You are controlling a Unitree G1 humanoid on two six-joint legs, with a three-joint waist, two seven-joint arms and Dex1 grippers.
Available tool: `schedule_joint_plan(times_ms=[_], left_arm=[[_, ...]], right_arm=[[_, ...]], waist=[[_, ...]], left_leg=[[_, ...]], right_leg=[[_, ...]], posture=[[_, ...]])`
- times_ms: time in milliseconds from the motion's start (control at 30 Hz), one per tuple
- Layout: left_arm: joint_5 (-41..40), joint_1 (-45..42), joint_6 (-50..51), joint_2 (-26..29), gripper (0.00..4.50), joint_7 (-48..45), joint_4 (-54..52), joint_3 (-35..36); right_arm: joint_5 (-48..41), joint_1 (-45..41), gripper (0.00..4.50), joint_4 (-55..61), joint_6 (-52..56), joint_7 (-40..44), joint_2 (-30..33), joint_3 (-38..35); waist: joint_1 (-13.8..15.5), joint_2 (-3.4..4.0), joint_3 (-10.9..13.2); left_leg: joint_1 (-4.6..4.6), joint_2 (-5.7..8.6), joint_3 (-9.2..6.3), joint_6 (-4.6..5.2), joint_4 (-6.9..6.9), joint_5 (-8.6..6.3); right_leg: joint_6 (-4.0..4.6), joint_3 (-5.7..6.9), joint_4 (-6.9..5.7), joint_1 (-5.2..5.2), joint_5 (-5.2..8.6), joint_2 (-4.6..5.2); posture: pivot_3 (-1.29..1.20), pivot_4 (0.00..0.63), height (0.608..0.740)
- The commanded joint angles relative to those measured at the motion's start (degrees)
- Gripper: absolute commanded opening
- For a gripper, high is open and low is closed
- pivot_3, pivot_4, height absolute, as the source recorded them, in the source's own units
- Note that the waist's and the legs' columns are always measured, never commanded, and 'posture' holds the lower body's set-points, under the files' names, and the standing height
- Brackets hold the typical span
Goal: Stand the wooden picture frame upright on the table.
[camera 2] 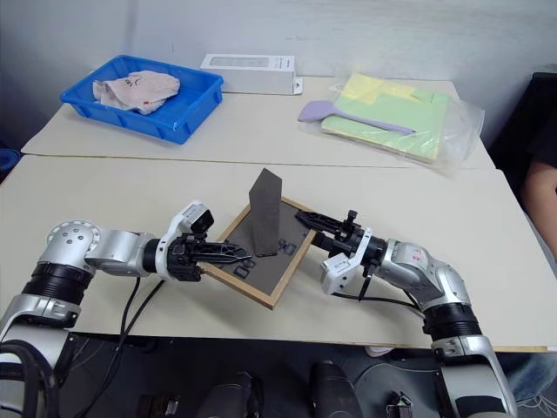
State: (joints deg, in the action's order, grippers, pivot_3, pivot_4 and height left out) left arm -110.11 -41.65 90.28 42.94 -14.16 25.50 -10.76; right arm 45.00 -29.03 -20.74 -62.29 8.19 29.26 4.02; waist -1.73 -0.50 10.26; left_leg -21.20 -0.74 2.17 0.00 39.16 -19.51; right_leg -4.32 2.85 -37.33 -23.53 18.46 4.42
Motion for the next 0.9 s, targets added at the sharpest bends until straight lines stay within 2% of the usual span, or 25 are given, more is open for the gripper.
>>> schedule_joint_plan(times_ms=[33,100,167,300,367,433,500,567,600,667,733,800,900], left_arm=[[-2.9,0.9,-8.7,-2.9,1.21,5.6,-9.5,7.1],[-2.9,2.0,-12.0,-4.8,1.92,10.9,-10.3,10.2],[-2.9,2.4,-10.1,-4.2,2.47,9.7,-10.8,12.1],[-2.9,5.0,-9.5,1.2,3.59,9.7,-13.5,14.7],[-2.9,6.7,-10.9,4.0,3.61,10.0,-13.4,16.4],[1.8,8.3,-12.0,6.4,3.61,7.4,-14.2,19.0],[12.0,10.7,-16.8,8.5,3.61,1.1,-15.3,22.1],[18.2,12.1,-20.6,9.0,3.61,-3.7,-15.8,24.2],[21.6,13.0,-23.2,9.5,3.61,-6.8,-16.4,25.2],[41.0,19.9,-45.4,11.0,3.77,-22.7,-25.6,24.5],[55.2,24.6,-61.8,11.5,4.14,-33.8,-31.0,22.4],[61.3,25.8,-69.6,9.8,4.50,-39.0,-31.6,21.4],[66.4,25.5,-74.9,6.8,4.50,-42.0,-31.1,20.3]], right_arm=[[-1.0,-0.5,1.38,-0.3,0.9,-3.5,0.5,1.7],[-0.9,-0.5,1.38,-0.1,1.2,-4.5,0.9,2.5],[-1.4,-0.5,1.28,0.0,1.3,-4.8,1.5,3.3],[-3.2,-0.4,1.27,0.0,1.5,-4.8,3.0,4.6],[-4.1,-0.4,1.27,0.0,1.7,-4.9,3.6,5.0],[-5.8,-0.3,1.27,-0.3,1.5,-4.3,4.2,5.6],[-10.8,0.3,1.27,-0.5,1.7,-2.0,5.0,6.5],[-15.1,0.9,1.27,-0.3,1.9,0.1,5.6,7.3],[-21.2,1.8,1.27,0.1,3.5,3.7,5.8,8.5],[-51.5,7.0,1.27,11.1,22.4,18.6,5.6,10.6],[-74.6,10.9,1.27,21.7,41.3,26.5,5.5,9.5],[-86.3,12.6,1.27,26.2,55.2,29.3,6.3,7.0],[-90.8,12.1,1.27,25.0,64.6,29.6,5.6,2.7]], waist=[[0.0,0.00,0.0],[0.1,-0.04,0.0],[0.0,-0.09,0.0],[-0.6,-0.07,0.0],[-0.8,-0.07,0.0],[-0.7,-0.07,0.0],[-0.5,-0.07,0.0],[-0.4,-0.06,0.0],[-0.2,-0.06,0.0],[0.0,-0.05,0.0],[0.2,0.02,0.0],[0.5,0.09,0.1],[0.7,0.09,0.1]], left_leg=[[0.00,0.00,-0.01,0.00,0.00,0.00],[0.00,0.00,0.00,0.01,0.01,0.00],[0.00,-0.05,-0.03,-0.01,0.02,0.01],[0.05,-0.05,0.03,-0.05,-0.06,0.03],[0.05,-0.06,0.02,-0.06,-0.06,0.04],[0.05,-0.06,0.01,-0.06,-0.06,0.04],[0.04,-0.05,-0.01,-0.06,-0.06,0.04],[0.04,-0.04,0.00,-0.06,-0.05,0.04],[0.04,-0.03,0.01,-0.06,-0.06,0.04],[0.04,-0.04,0.01,-0.05,-0.06,0.03],[-0.02,-0.10,-0.07,-0.06,-0.22,0.03],[-0.10,-0.10,-0.10,-0.04,-0.20,0.03],[0.04,-0.09,-0.09,0.09,-0.09,-0.04]], right_leg=[[0.00,0.00,0.00,0.00,0.00,0.01],[0.00,-0.02,0.00,0.00,0.00,0.04],[0.00,0.02,0.02,0.01,0.00,0.02],[0.01,-0.04,-0.03,-0.03,0.01,-0.02],[0.02,-0.04,-0.05,-0.03,0.01,-0.02],[0.04,-0.04,-0.05,-0.03,0.02,-0.01],[0.05,-0.03,-0.03,-0.03,0.03,0.00],[0.05,-0.01,0.02,-0.01,0.03,-0.01],[0.05,-0.01,0.02,0.00,0.03,-0.01],[0.05,0.02,0.08,0.02,0.03,-0.02],[0.06,0.11,0.33,0.07,0.03,-0.05],[0.06,0.16,0.48,0.07,0.02,-0.01],[0.06,0.13,0.49,0.19,0.02,0.10]], posture=[[0.00,0.150,0.740],[0.00,0.150,0.740],[0.00,0.150,0.740],[0.00,0.150,0.740],[0.00,0.150,0.740],[0.00,0.150,0.740],[0.00,0.150,0.740],[0.00,0.150,0.740],[0.00,0.150,0.740],[0.00,0.150,0.740],[0.00,0.150,0.740],[0.00,0.150,0.740],[0.00,0.150,0.740]])
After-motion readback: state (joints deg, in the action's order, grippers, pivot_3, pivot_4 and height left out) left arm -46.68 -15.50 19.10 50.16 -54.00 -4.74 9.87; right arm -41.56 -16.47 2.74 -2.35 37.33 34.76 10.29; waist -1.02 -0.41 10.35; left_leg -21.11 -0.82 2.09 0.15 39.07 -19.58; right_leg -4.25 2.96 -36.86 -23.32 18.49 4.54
